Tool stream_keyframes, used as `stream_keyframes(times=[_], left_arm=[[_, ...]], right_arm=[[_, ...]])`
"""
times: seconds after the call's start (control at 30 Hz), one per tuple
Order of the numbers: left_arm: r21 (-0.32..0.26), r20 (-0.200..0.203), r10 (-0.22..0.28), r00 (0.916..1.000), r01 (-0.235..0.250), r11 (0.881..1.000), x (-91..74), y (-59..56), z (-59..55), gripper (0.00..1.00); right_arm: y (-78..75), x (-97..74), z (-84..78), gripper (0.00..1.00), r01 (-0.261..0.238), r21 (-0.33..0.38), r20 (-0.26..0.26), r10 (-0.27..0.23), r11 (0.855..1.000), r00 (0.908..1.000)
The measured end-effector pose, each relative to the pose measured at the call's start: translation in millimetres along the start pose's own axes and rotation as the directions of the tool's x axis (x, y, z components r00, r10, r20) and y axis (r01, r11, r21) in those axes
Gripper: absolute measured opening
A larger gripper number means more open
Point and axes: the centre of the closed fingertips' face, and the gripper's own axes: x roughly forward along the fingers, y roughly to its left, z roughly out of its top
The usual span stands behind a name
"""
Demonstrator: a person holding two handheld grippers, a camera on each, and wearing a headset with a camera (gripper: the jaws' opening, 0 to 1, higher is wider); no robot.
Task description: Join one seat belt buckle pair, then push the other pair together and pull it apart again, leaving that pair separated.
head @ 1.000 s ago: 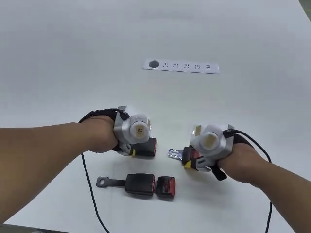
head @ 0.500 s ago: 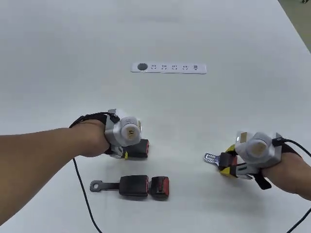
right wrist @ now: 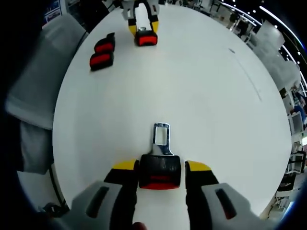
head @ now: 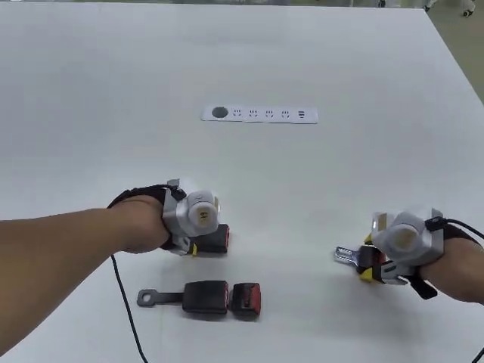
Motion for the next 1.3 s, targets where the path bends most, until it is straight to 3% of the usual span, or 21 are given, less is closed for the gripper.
stream_keyframes(times=[0.13,0.2,0.3,0.37,0.43,0.5,0.53,0.67,0.7,0.77,0.8,0.83,0.9,0.93,1.1,1.17,1.3], left_arm=[[0.013,0.004,0.044,0.999,-0.044,0.999,-3.0,3.0,0.2,0.32],[0.058,0.026,0.078,0.9966,-0.08,0.995,-5.4,3.5,0.1,0.34],[0.03,-0.014,0.084,0.9964,-0.083,0.996,-8.3,0.0,-12.4,0.4],[-0.009,0.0,0.122,0.9926,-0.122,0.993,-17.0,1.2,-15.8,0.48],[-0.083,0.045,0.163,0.9856,-0.159,0.984,-32.0,0.4,-16.0,0.51],[-0.156,0.129,0.177,0.9758,-0.156,0.975,-48.5,-9.7,-12.5,0.52],[-0.195,0.19,0.183,0.9647,-0.146,0.97,-57.0,-17.3,-8.1,0.53],[-0.26,0.225,0.222,0.9488,-0.161,0.952,-81.5,-44.8,-20.1,0.66],[-0.284,0.228,0.232,0.9456,-0.164,0.945,-85.8,-49.8,-23.5,0.69],[-0.344,0.241,0.274,0.9309,-0.182,0.921,-98.1,-59.9,-33.3,0.75],[-0.358,0.244,0.282,0.9279,-0.184,0.916,-99.9,-61.9,-35.8,0.77],[-0.399,0.249,0.3,0.9211,-0.185,0.898,-106.1,-69.2,-44.2,0.8],[-0.449,0.238,0.321,0.9168,-0.189,0.873,-113.7,-80.7,-58.9,0.83],[-0.462,0.238,0.329,0.9137,-0.192,0.866,-116.7,-84.6,-63.1,0.84],[-0.566,0.217,0.392,0.894,-0.212,0.796,-132.5,-104.6,-95.2,0.89],[-0.591,0.207,0.401,0.8923,-0.212,0.778,-136.5,-112.7,-104.4,0.9],[-0.624,0.207,0.411,0.888,-0.203,0.754,-143.2,-124.4,-114.0,0.95]], right_arm=[[0.3,-1.0,-0.6,0.4,0.034,-0.009,-0.015,-0.034,0.999,0.9993],[-0.3,-2.5,-1.6,0.4,0.063,0.025,-0.021,-0.062,0.998,0.9979],[-8.1,-7.6,-3.2,0.46,0.168,0.037,-0.018,-0.167,0.985,0.9857],[-2.4,-10.3,-5.7,0.51,0.181,0.041,-0.021,-0.181,0.983,0.9833],[-0.8,-19.1,-0.8,0.53,0.225,0.109,0.028,-0.229,0.968,0.973],[6.5,-28.8,3.8,0.52,0.23,0.189,0.083,-0.249,0.955,0.9649],[10.9,-32.0,5.5,0.53,0.228,0.215,0.103,-0.254,0.95,0.9616],[37.4,-40.0,3.7,0.59,0.2,0.257,0.132,-0.24,0.946,0.9619],[47.7,-43.1,5.6,0.62,0.187,0.26,0.145,-0.23,0.947,0.9625],[60.3,-50.2,7.9,0.68,0.183,0.267,0.159,-0.231,0.946,0.9599],[63.2,-53.8,9.0,0.7,0.187,0.273,0.165,-0.237,0.944,0.9575],[65.3,-58.0,10.8,0.72,0.189,0.289,0.178,-0.246,0.939,0.9528],[68.9,-68.1,17.4,0.79,0.186,0.344,0.217,-0.271,0.92,0.9378],[71.8,-72.8,20.1,0.81,0.176,0.359,0.233,-0.271,0.917,0.9339],[82.9,-85.4,20.8,0.85,0.177,0.375,0.244,-0.281,0.91,0.9283],[87.1,-87.4,19.9,0.87,0.173,0.384,0.245,-0.281,0.907,0.9279],[92.4,-90.9,18.5,0.9,0.177,0.399,0.252,-0.293,0.9,0.9223]])
